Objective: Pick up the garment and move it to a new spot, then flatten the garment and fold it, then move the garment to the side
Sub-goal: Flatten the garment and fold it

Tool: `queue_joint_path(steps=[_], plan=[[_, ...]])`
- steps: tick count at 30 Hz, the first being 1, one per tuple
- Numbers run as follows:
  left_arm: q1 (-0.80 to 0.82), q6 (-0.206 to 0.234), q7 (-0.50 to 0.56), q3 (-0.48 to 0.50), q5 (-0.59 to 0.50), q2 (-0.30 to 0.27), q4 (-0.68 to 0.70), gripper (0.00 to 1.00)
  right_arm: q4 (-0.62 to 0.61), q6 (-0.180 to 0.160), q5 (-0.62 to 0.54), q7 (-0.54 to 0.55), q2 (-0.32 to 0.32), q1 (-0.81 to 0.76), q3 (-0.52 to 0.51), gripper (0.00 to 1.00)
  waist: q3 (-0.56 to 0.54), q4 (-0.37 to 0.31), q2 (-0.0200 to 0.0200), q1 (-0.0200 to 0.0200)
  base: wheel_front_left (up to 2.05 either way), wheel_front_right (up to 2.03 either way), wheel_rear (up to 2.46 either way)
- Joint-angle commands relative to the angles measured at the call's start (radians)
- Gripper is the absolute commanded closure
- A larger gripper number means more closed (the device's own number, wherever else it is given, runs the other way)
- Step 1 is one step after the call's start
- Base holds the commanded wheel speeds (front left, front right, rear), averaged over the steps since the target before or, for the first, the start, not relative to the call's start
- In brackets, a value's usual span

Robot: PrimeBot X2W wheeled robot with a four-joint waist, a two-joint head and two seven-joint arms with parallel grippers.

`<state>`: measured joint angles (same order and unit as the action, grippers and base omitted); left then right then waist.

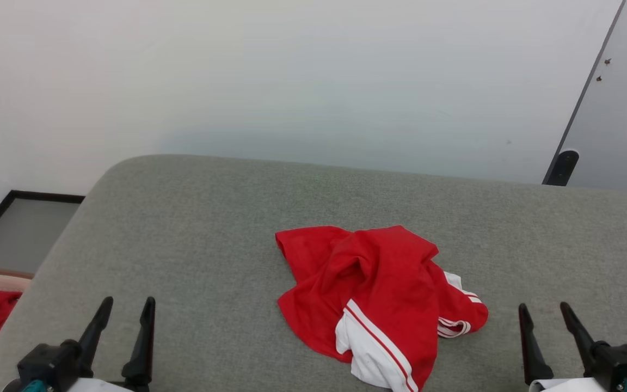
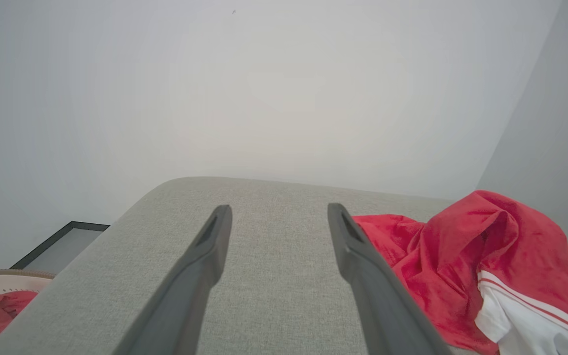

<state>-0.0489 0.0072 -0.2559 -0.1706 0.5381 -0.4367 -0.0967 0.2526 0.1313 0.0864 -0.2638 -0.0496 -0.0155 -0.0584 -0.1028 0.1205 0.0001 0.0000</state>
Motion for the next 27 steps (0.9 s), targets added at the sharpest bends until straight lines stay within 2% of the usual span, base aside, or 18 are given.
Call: queue_joint_path(steps=[1,12,18,22,25,27], plan=[[-0.009,0.005,-0.005,-0.002,-0.008,0.002,0.005,0.0,0.0,-0.001,-0.005,-0.001,-0.001,0.003,-0.011,0.0,0.004,-0.007,-0.0001,0.0,0.0,0.0,0.0],[0.032,0.009,0.018,-0.062,-0.03,0.029,0.025,0.0,-0.008,-0.001,-0.029,-0.001,-0.001,0.028,-0.068,0.0,0.04,-0.089,-0.0001,0.0,0.0,0.0,0.0],[0.066,-0.006,0.051,-0.088,-0.02,0.038,0.029,0.0,-0.007,-0.001,-0.013,-0.001,-0.001,0.037,-0.071,0.0,0.063,-0.137,-0.0001,0.0,0.0,0.0,0.0],[0.106,-0.03,0.145,-0.097,0.035,0.039,0.045,0.0,-0.01,-0.001,-0.012,-0.001,-0.001,0.048,-0.075,0.0,0.077,-0.157,-0.0001,0.0,0.0,0.0,0.0],[0.146,-0.056,0.274,-0.121,0.082,0.02,0.076,0.0,-0.011,-0.001,-0.013,-0.001,-0.001,0.054,-0.076,0.0,0.089,-0.168,-0.0001,0.0,0.0,0.0,0.0],[0.176,-0.055,0.384,-0.136,0.129,0.015,0.096,0.0,-0.011,-0.001,-0.013,-0.001,-0.001,0.064,-0.078,0.0,0.098,-0.171,-0.0001,0.0,0.0,0.0,0.0]])
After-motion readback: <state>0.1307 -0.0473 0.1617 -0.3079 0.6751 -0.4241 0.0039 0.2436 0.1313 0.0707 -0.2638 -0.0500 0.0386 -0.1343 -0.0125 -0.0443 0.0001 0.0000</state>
